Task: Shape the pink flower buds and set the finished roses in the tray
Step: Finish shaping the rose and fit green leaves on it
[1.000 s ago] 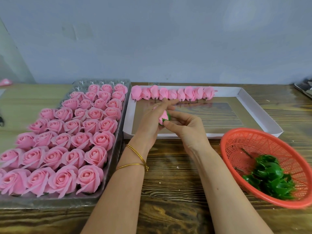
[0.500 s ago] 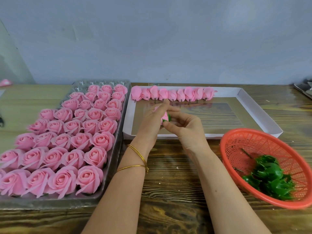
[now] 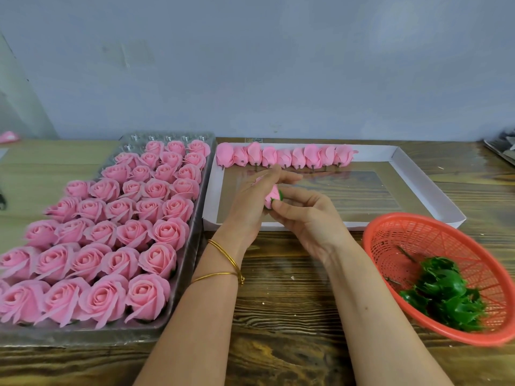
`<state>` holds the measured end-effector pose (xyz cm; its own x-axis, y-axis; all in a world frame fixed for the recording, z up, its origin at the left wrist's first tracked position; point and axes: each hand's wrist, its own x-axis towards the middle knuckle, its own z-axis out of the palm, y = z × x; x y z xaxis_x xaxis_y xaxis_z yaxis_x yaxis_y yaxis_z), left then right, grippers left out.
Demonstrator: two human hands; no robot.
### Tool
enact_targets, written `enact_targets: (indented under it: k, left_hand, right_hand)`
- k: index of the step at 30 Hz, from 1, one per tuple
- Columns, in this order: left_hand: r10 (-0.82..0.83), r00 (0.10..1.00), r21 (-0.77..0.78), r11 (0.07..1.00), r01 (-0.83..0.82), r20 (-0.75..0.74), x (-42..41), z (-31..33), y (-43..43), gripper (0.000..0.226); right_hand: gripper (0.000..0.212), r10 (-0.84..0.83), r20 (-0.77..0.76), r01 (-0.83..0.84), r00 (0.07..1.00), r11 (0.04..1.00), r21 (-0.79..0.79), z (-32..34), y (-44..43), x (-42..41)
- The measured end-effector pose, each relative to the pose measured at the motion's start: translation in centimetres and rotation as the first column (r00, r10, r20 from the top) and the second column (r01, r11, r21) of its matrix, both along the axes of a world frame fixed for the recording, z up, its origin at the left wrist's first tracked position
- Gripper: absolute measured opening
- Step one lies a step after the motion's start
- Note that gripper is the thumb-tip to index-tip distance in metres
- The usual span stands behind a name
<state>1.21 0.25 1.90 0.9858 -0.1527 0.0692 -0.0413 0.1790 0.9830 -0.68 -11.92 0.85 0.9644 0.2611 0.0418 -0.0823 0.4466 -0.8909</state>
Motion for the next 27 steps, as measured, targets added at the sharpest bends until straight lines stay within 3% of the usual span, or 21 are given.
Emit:
enact_targets:
  k: [8, 14, 20, 24, 27]
  left_hand:
    - [-0.110, 0.994, 0.062, 0.992, 0.111, -0.021, 0.1, -0.2, 0.4, 0.031]
    - [-0.136, 0.989, 0.010, 0.991, 0.137, -0.055, 0.2, -0.1, 0.6, 0.024]
    - [-0.045, 0.998, 0.053, 0.997, 0.047, -0.046, 0.1, -0.2, 0.3, 0.053]
    - [-0.075, 0.997, 0.089, 0.993, 0.076, -0.016, -0.1, -0.1, -0.1, 0.017]
    - [-0.035, 0.999, 0.101, 0.994, 0.037, -0.017, -0.2, -0.2, -0.5, 0.028]
  right_hand:
    - [0.031, 0.023, 0.041, -0.019, 0.999, 0.996, -0.089, -0.2, -0.2, 0.1]
    - [0.036, -0.081, 0.080, 0.097, 0.993, 0.970, -0.221, 0.2, 0.0, -0.1]
    - [0.027, -0.277, 0.186, 0.322, 0.943, 0.901, -0.291, -0.1, 0.0, 0.0]
    - [0.032, -0.338, 0.215, 0.391, 0.916, 0.872, -0.294, -0.6, 0.4, 0.2]
    - [0.040, -0.346, 0.208, 0.394, 0.915, 0.879, -0.268, -0.8, 0.5, 0.2]
